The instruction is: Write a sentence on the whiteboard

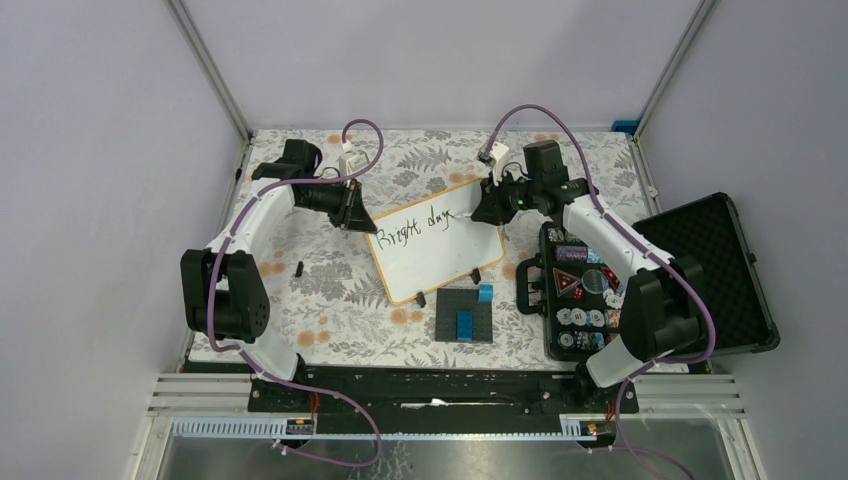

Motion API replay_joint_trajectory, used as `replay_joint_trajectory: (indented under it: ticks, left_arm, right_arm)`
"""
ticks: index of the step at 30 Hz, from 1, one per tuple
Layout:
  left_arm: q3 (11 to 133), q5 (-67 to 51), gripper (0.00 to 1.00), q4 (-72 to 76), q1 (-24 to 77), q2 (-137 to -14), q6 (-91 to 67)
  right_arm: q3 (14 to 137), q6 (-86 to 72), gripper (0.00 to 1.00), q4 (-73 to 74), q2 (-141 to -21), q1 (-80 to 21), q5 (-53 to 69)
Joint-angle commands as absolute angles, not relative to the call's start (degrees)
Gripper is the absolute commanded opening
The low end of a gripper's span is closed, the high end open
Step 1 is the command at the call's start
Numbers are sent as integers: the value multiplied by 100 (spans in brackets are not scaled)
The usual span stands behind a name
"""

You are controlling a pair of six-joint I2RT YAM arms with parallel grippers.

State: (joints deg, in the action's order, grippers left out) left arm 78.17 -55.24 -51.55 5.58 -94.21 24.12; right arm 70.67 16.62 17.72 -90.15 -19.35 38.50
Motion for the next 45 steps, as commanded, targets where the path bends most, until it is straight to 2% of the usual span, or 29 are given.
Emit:
replay_joint_trajectory:
  ticks: [1, 25, 28, 33, 35, 39, 45]
  left_arm:
    - [7821, -5240, 0, -4969, 624, -9313, 2646]
    - [7839, -5238, 0, -4967, 624, -9309, 2633]
    - [7856, -5235, 13, -4966, 616, -9258, 2597]
    - [7924, -5430, 40, -4967, 492, -9118, 2472]
    - [7923, -5539, 48, -4968, 383, -9055, 2463]
    - [7782, -5688, 56, -4967, 193, -8900, 2467]
    - [7333, -6036, 63, -4915, -147, -8669, 2519]
  right_arm:
    - [6987, 1769, 0, 1723, -8874, -1889, 3805]
    - [7159, 1714, 0, 1854, -8844, -2145, 3948]
    - [7167, 1756, 0, 2003, -8667, -2146, 4119]
    - [7247, 1775, 0, 2283, -8458, -2145, 4442]
    - [7238, 1767, 0, 2332, -8407, -2147, 4548]
    - [7199, 1749, 0, 2409, -8353, -2149, 4782]
    - [7086, 1707, 0, 2495, -8269, -2415, 4833]
